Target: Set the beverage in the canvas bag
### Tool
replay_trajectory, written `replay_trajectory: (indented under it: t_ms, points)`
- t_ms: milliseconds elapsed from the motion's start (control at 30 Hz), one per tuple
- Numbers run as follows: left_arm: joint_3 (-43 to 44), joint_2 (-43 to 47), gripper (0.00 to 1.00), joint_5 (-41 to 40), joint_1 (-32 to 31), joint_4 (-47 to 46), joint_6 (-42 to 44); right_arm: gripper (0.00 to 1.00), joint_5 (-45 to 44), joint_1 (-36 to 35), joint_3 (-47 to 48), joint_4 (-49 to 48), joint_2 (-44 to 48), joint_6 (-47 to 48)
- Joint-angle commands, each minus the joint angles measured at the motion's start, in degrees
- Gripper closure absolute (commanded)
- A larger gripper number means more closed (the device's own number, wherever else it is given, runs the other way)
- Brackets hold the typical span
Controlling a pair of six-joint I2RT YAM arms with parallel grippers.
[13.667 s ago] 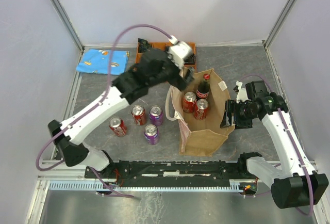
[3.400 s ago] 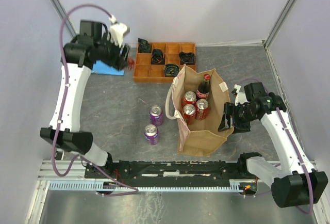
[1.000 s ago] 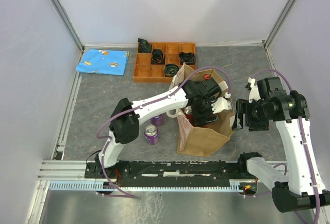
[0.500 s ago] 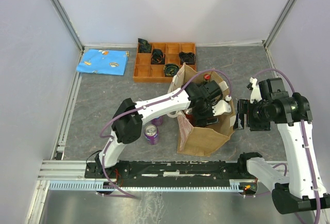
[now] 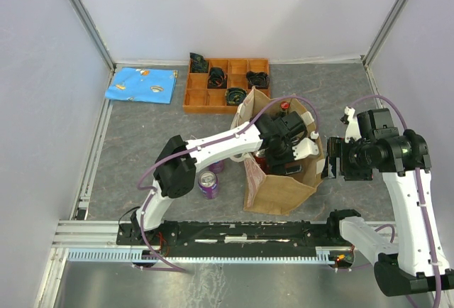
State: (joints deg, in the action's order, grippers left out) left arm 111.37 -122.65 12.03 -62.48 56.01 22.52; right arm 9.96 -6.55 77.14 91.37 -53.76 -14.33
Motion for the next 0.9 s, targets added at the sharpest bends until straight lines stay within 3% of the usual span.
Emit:
replay_trajectory:
  t_ms: [0,233,567,867]
  points:
    - [1.63,1.13,0.09,-0.41,-0.02,-0.90,-2.51,0.25,-0.48,-0.22,0.33,1.09,1.09,-0.48]
    - [4.74,2.82,0.00,-1.87,-0.12,-0.93,-4.07,0.25,-0.38,-0.22,1.17,0.71,1.24,-1.05]
    - [10.85,9.64,0.01,-10.86,0.87,-1.42,-6.84,0.25,-1.09,-0.18,7.60,-2.18,-0.33,-1.71]
    - [3.53,22.77,0.01,-11.96,7.85,-5.50,-14.74,0.25,-1.19,-0.22,23.50,-7.08,-9.33,-1.57]
